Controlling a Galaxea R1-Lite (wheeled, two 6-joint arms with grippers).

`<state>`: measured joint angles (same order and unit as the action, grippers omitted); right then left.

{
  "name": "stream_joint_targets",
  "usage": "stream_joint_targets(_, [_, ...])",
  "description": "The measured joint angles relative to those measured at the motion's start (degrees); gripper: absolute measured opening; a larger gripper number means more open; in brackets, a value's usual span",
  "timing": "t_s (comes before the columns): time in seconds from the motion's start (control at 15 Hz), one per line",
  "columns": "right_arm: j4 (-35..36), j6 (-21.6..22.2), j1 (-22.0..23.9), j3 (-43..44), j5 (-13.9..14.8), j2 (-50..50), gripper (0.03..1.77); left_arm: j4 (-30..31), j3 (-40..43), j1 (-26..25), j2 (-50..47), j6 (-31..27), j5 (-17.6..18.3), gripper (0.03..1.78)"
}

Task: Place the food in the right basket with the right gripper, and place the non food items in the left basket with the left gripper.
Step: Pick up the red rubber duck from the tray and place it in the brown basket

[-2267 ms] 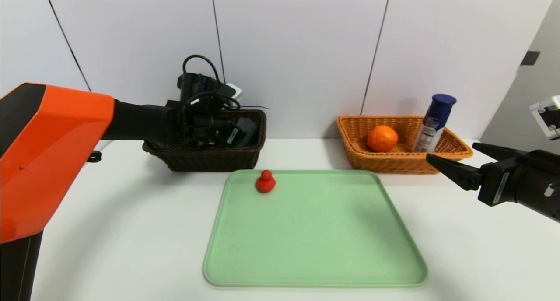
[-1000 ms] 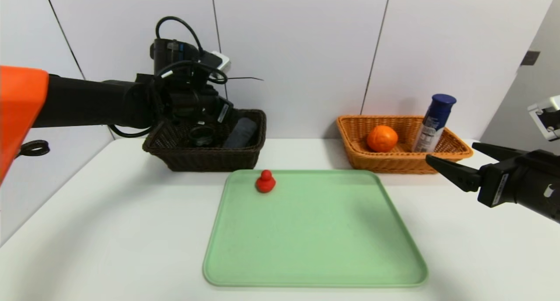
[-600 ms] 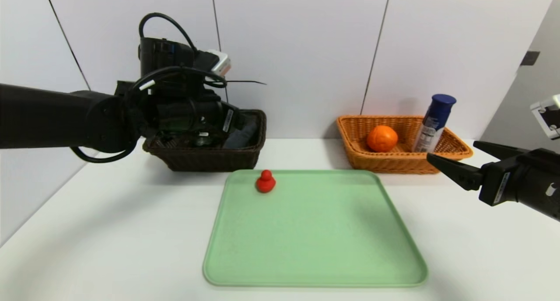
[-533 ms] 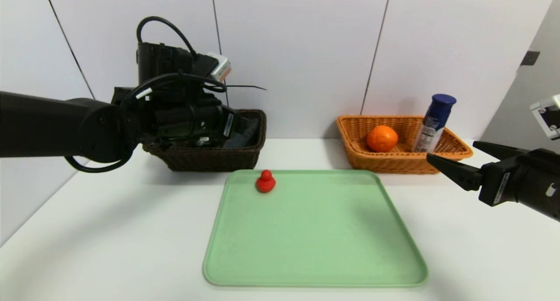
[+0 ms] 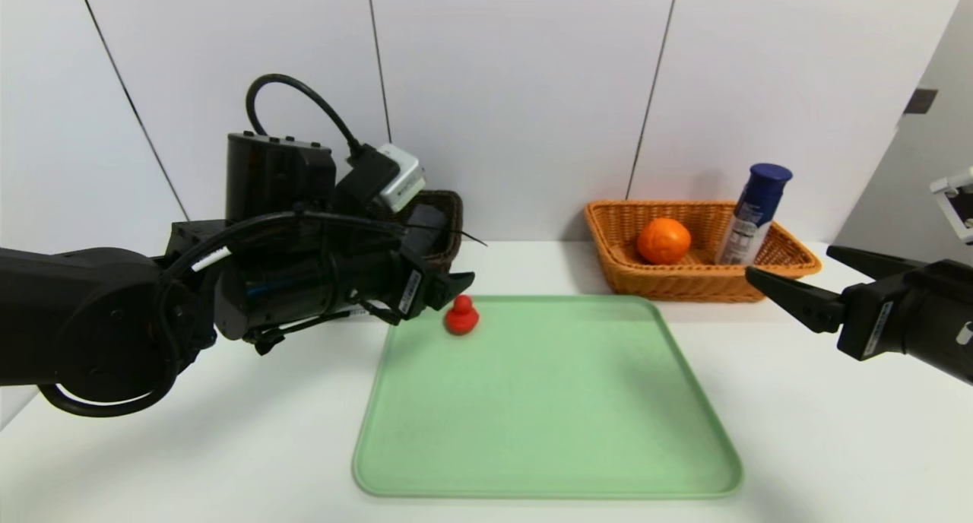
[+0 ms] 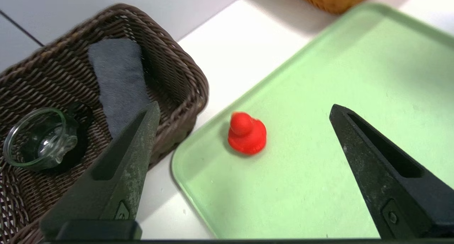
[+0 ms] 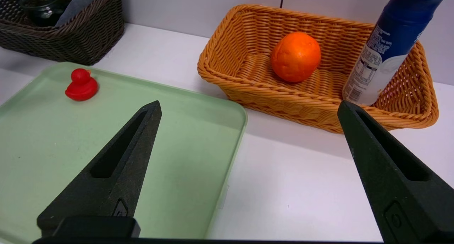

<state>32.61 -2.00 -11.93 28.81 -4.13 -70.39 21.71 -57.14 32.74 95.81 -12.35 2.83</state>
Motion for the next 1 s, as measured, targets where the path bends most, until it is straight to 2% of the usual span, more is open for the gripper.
stream_joint_targets(0.27, [0.0,0.1,0.0,-0.6,0.0,0.7,1.71,-11.0,-2.1,0.7,0.7,-9.5,3.0,1.69])
stream_joint_targets(0.53, [0.1,0.3,-0.1,-0.8,0.0,1.4,1.71,-25.0,-7.2,1.9,2.4,-13.5,3.9,1.69])
stream_joint_targets(0.67, [0.3,0.4,-0.1,-0.9,0.0,1.6,1.71,-28.6,-10.8,2.0,4.4,-14.5,4.8,1.69])
stream_joint_targets(0.8, [2.1,0.4,0.0,-1.9,0.0,1.6,1.71,-33.8,-14.3,2.1,6.7,-14.7,8.3,1.69])
stream_joint_targets(1.0, [2.8,0.5,0.0,-3.1,0.0,1.9,1.71,-35.3,-18.1,2.1,11.0,-14.9,9.5,1.69])
